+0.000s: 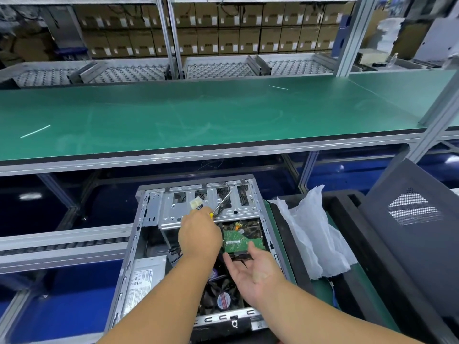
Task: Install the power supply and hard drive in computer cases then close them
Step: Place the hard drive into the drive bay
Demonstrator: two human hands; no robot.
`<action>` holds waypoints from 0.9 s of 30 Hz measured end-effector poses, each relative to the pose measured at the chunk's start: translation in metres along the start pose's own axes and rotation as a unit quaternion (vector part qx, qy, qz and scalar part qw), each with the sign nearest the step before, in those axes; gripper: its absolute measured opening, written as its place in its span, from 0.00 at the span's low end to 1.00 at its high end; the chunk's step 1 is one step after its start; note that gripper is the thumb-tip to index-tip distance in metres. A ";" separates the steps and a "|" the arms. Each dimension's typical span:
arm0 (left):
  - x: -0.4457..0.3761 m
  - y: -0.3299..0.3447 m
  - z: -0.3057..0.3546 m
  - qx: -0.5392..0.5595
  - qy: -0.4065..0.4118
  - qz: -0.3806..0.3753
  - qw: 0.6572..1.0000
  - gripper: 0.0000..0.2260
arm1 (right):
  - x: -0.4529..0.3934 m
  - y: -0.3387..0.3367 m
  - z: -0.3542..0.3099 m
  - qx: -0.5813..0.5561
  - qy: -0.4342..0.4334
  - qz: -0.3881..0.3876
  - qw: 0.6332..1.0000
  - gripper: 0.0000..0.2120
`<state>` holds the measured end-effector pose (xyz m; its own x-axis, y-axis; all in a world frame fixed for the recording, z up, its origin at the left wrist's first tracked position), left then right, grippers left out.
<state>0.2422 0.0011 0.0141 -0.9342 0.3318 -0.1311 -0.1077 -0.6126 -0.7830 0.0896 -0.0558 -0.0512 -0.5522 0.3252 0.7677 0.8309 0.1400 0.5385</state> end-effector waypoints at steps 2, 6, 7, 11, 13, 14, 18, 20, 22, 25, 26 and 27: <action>-0.005 -0.002 0.000 0.011 -0.022 -0.030 0.999 0.11 | -0.001 -0.001 0.000 0.007 0.003 0.001 1.000 0.25; -0.020 -0.004 0.002 0.007 -0.081 -0.110 0.991 0.07 | -0.005 -0.001 0.001 0.004 0.010 0.001 1.000 0.27; -0.024 -0.003 0.004 0.050 -0.105 -0.131 0.985 0.06 | -0.005 -0.001 0.002 0.004 0.016 -0.001 1.000 0.27; -0.028 0.008 0.023 0.372 -0.243 -0.150 0.883 0.05 | -0.005 0.000 0.003 0.003 0.026 -0.012 1.000 0.20; -0.042 0.009 0.031 0.342 -0.213 -0.118 0.908 0.07 | -0.006 -0.002 0.003 -0.001 0.031 -0.006 1.000 0.27; -0.050 0.009 0.035 0.265 -0.174 -0.113 0.942 0.08 | -0.007 -0.002 0.003 -0.001 0.032 -0.005 0.999 0.29; -0.065 0.018 0.051 -0.076 -0.041 -0.154 0.984 0.06 | -0.008 -0.003 0.003 -0.007 0.035 -0.007 0.999 0.28; -0.063 0.025 0.054 -0.165 -0.020 -0.179 0.970 0.05 | -0.008 -0.003 0.003 -0.007 0.038 -0.012 0.999 0.27; -0.063 0.028 0.055 -0.204 -0.012 -0.180 0.962 0.04 | -0.009 -0.003 0.003 -0.006 0.040 -0.013 0.999 0.28; -0.063 0.031 0.056 -0.229 0.011 -0.177 0.957 0.08 | -0.011 -0.003 0.003 -0.009 0.041 -0.011 0.999 0.28; -0.063 0.032 0.056 -0.248 0.026 -0.180 0.951 0.09 | -0.011 -0.004 0.003 -0.011 0.041 -0.010 0.999 0.28; -0.062 0.033 0.057 -0.264 0.035 -0.184 0.946 0.09 | -0.012 -0.004 0.003 -0.012 0.040 -0.010 0.999 0.28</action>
<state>0.2776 -0.0804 0.0308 -0.8400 0.5105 0.1838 -0.2190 -0.0089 -0.9757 0.0933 -0.0572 -0.0635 -0.5736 0.2468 0.7811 0.8181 0.1231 0.5618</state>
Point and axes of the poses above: each hand's wrist, its own x-axis away from the middle knuckle, its own y-axis out of the palm, z = x × y, the point moved 7 cm from there along -x, towards the middle knuckle, and after that the axes turned 10 degrees about x, right-handed, at the moved point
